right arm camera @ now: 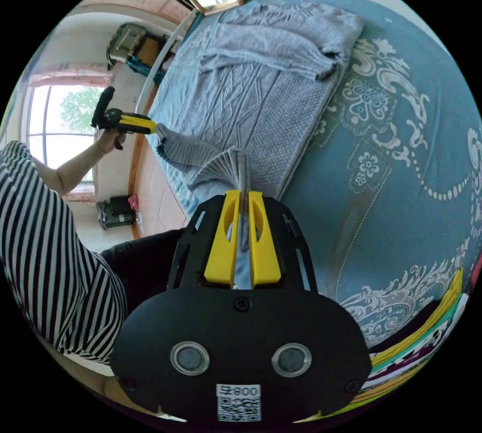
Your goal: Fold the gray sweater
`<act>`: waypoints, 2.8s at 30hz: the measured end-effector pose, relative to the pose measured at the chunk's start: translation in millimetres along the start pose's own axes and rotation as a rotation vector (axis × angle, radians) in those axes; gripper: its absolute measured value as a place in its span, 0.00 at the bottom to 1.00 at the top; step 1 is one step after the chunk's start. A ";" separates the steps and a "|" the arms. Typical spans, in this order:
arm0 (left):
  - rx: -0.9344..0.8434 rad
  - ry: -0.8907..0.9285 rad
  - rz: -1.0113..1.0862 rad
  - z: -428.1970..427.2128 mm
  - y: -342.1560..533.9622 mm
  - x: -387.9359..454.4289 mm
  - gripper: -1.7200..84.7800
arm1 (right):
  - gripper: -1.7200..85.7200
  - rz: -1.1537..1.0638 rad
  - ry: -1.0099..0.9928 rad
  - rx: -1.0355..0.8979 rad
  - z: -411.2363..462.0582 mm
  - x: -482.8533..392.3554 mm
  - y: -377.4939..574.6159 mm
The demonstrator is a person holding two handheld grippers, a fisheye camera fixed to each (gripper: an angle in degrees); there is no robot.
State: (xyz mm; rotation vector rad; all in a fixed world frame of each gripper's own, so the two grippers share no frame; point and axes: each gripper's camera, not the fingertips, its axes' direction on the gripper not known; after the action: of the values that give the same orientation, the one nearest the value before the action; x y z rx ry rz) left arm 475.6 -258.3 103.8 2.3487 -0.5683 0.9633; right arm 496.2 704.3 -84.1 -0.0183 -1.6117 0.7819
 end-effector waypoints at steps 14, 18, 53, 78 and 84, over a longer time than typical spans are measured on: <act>0.311 0.371 -0.563 -4.6 54.9 -147.7 0.04 | 0.05 0.299 -0.185 0.229 -20.2 109.5 5.9; 0.343 0.349 -0.558 -12.3 69.6 -158.3 0.06 | 0.05 0.276 -0.157 0.223 -27.7 107.6 3.5; 0.407 0.251 -0.416 -25.5 87.4 -192.3 0.06 | 0.05 0.156 -0.115 0.261 -72.9 47.7 -4.6; 0.392 0.087 -0.326 18.5 43.0 -120.1 0.04 | 0.03 0.069 0.230 0.132 -0.3 -28.6 -63.9; 0.496 0.128 -0.343 15.7 56.0 -113.4 0.03 | 0.02 0.062 0.185 0.231 -14.5 -32.9 -54.7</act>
State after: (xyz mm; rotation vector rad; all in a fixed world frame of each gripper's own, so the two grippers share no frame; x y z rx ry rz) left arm 377.9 -291.0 28.8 2.6584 0.1476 1.1754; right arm 538.8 654.7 -86.3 0.0249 -1.3440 0.9821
